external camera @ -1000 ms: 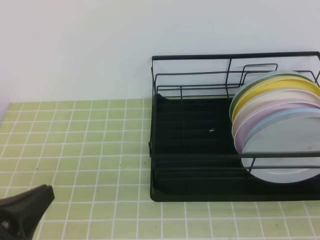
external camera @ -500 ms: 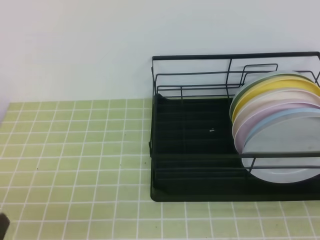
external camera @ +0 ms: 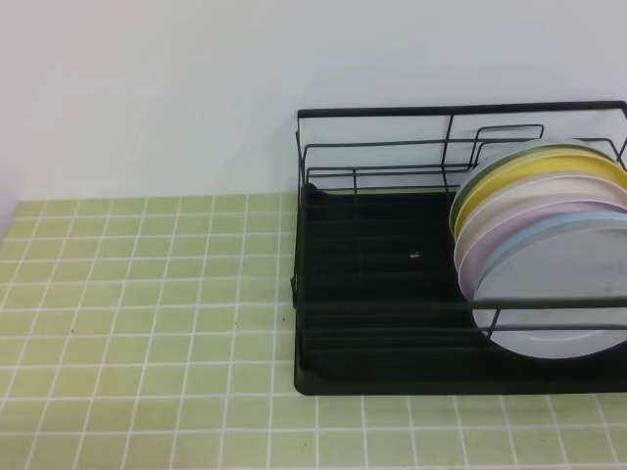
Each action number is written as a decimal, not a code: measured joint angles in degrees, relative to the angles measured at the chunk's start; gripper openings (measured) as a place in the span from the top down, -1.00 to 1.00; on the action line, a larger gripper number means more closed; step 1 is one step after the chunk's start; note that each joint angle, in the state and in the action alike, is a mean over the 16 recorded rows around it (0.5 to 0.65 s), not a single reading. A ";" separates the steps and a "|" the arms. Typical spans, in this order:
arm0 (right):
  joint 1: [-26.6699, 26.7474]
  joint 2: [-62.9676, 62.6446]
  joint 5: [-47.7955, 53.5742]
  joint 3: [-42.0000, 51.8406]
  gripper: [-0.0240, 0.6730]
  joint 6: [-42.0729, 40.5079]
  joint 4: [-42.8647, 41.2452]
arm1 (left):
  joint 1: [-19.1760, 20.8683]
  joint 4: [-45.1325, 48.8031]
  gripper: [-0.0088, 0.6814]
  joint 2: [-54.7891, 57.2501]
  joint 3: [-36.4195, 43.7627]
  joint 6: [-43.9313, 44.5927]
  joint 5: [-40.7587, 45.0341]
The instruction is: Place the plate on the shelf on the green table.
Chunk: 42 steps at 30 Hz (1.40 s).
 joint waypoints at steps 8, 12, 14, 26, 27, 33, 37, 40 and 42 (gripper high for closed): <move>0.00 0.00 1.04 1.60 0.94 0.00 0.01 | 0.57 -0.36 0.98 0.01 0.02 -0.12 0.37; 0.00 0.03 1.56 2.24 0.94 0.00 0.02 | 0.57 -0.36 0.98 0.01 0.02 -0.12 0.37; 0.00 0.03 1.78 2.46 0.94 0.00 0.05 | 0.57 -0.36 0.98 0.01 0.02 -0.12 0.37; 0.00 -1.12 3.68 2.88 0.94 -0.46 -3.22 | 0.57 -0.36 0.98 0.01 0.02 -0.12 0.37; 0.00 -1.55 3.97 2.97 0.94 -0.37 -4.07 | 0.57 -0.36 0.98 0.01 0.02 -0.12 0.37; 0.00 -5.01 5.17 4.55 0.94 4.67 -12.25 | 0.57 -0.36 0.98 0.01 0.02 -0.12 0.37; 0.00 -7.25 5.48 5.66 0.94 9.65 -19.30 | 0.57 -0.36 0.98 0.01 0.02 -0.12 0.35; 0.00 -8.53 5.08 6.49 0.94 13.43 -23.82 | 0.57 -0.36 0.98 0.01 0.02 -0.12 0.33; 0.00 -9.08 4.69 6.97 0.94 15.83 -26.44 | 0.57 -0.36 0.98 0.01 0.02 -0.12 0.31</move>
